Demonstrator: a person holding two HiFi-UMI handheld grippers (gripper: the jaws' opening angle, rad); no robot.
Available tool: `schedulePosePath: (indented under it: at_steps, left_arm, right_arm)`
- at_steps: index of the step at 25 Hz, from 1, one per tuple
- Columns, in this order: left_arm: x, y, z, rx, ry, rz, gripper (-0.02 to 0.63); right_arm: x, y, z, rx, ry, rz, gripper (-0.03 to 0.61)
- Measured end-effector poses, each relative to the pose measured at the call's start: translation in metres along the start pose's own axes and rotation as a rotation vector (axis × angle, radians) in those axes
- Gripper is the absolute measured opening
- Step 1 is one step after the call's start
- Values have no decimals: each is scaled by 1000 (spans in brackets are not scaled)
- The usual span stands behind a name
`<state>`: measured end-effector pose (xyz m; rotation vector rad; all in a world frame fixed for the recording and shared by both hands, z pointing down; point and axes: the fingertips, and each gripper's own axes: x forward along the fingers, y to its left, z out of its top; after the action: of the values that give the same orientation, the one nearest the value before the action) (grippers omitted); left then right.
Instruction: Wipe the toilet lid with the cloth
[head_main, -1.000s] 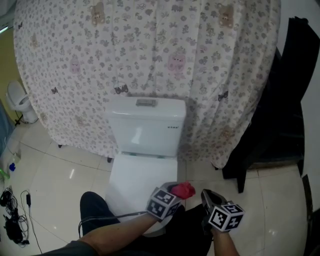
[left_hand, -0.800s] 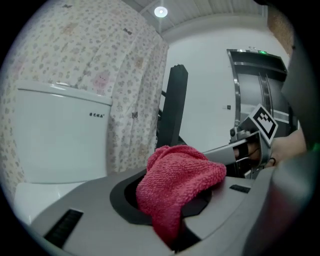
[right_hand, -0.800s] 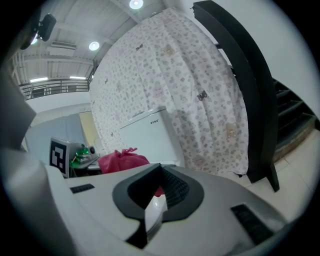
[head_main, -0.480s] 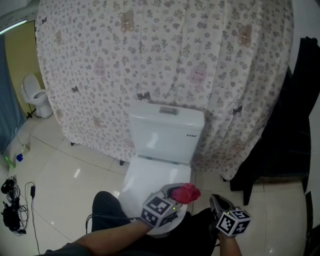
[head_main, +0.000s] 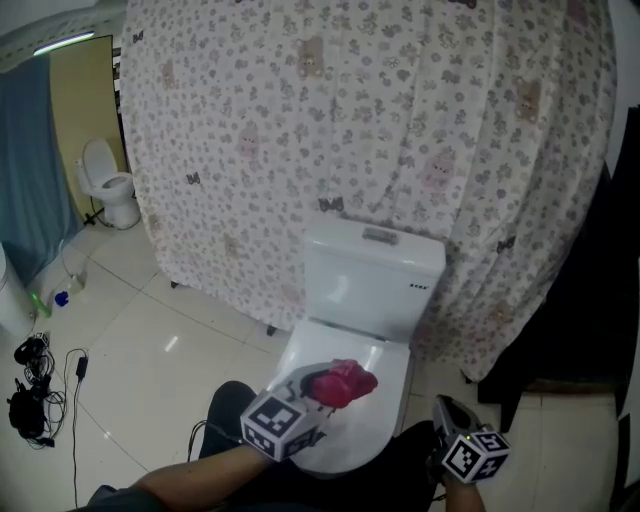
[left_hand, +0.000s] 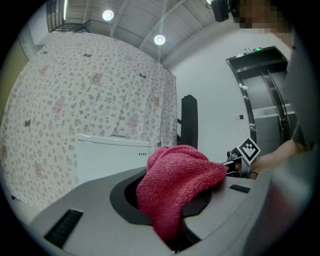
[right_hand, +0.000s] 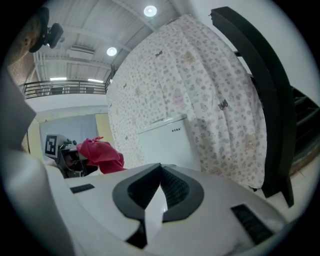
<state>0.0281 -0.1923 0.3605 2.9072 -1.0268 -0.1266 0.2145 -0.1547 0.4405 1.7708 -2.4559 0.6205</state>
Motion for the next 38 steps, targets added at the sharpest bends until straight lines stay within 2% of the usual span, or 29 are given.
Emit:
schedulePosePath:
  at_steps: [3,7,13,20,25,38]
  left_arm:
    - [-20,14,9,11,-24,19,77]
    - [-45,32,13,50,-64,48,77]
    - [-81,59,20,63,-109,104,77]
    - [-106,84,26,78,-151,154,77]
    - [-114,103,21,89,-145,204,77]
    - [-116,104,6,83,-118,198,77]
  right_arm:
    - [4,5,5,-6,-33,14,5]
    - [10,16,3,-32,-23,36,5]
    - [20,39,1,-69,-21,102,5]
    - [25,50,-1,-128,-66,135,3]
    - [26,54,-1,-133,-66,144,3]
    - [22,65,-9,-168,-45,167,2]
